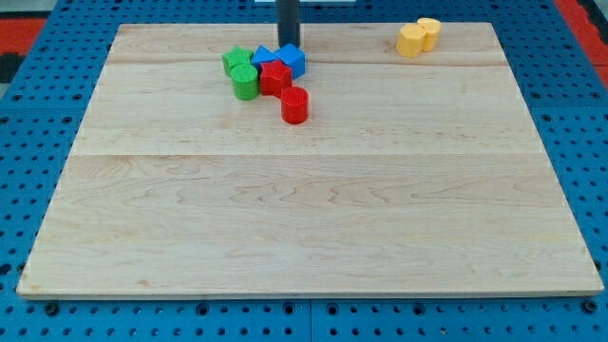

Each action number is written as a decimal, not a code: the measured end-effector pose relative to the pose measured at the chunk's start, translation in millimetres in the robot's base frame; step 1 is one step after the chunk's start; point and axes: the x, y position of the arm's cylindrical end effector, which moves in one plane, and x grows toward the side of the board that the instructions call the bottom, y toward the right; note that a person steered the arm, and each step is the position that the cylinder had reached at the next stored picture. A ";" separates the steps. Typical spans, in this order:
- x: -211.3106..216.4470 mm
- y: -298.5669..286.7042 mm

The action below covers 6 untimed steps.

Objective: Move the yellow heart towards right of yellow hexagon

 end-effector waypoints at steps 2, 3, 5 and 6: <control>-7.4 36.7; -26.4 92.5; -46.8 162.3; -46.6 228.5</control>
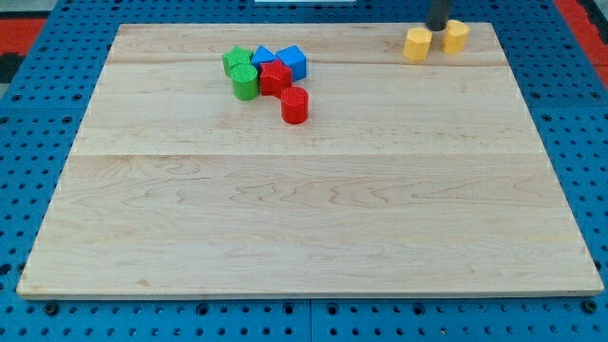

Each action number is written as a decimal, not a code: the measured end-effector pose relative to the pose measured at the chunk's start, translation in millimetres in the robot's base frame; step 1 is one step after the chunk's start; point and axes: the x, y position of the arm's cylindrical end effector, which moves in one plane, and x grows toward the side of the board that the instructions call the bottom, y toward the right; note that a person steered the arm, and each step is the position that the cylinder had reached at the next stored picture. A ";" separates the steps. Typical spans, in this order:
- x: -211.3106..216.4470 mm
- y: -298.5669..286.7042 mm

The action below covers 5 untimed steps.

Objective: Move the yellow heart towards right of yellow hexagon

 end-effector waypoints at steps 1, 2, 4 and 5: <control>-2.4 4.6; -2.2 1.5; -2.6 32.9; -1.8 68.9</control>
